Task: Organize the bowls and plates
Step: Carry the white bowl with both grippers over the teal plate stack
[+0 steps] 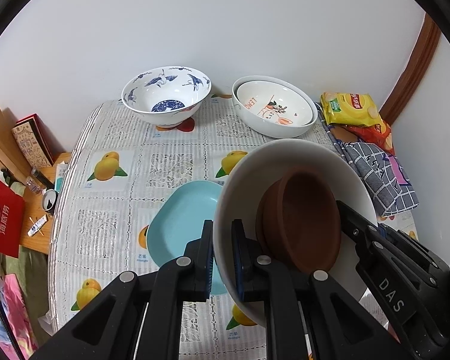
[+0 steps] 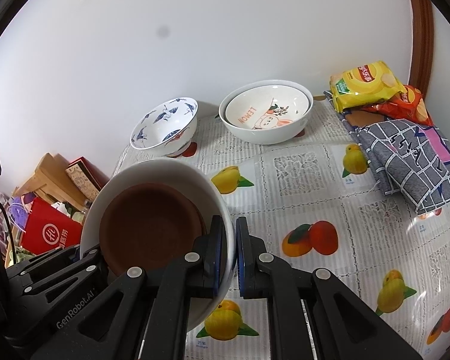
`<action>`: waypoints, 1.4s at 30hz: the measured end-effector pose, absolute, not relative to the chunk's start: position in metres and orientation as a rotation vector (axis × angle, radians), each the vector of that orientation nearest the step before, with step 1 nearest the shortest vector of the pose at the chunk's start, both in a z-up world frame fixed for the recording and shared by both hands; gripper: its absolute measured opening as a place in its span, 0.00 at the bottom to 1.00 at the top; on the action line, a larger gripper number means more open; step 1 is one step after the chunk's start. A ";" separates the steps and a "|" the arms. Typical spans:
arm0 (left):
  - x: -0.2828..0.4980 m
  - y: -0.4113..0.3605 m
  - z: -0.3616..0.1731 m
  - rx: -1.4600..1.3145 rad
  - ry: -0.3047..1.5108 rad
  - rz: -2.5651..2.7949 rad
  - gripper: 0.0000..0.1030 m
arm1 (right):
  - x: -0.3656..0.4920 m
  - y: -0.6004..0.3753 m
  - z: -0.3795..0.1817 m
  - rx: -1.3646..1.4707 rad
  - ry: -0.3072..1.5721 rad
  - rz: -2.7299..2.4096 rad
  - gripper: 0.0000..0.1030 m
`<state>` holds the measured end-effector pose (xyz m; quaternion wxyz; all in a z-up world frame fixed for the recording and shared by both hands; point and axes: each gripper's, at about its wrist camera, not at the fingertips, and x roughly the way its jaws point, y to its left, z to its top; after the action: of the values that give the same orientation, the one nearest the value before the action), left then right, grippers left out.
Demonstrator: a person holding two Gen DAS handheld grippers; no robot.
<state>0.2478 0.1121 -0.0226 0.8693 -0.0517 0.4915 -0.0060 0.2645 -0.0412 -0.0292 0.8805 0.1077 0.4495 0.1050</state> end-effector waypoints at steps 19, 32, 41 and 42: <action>0.257 0.137 -0.041 -0.126 1.059 0.016 0.11 | 0.275 -0.022 -0.053 0.231 0.966 0.252 0.08; 0.271 0.154 -0.064 -0.142 1.092 0.038 0.11 | 0.292 -0.006 -0.074 0.230 1.000 0.271 0.08; 0.279 0.161 -0.080 -0.148 1.117 0.057 0.11 | 0.302 0.002 -0.090 0.230 1.022 0.283 0.08; 0.280 0.162 -0.082 -0.148 1.120 0.058 0.11 | 0.303 0.003 -0.092 0.231 1.025 0.285 0.08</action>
<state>0.2803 0.1618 -0.0821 0.8442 -0.0699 0.5307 0.0275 0.3031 0.0031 -0.0917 0.8556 0.1097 0.4874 0.1355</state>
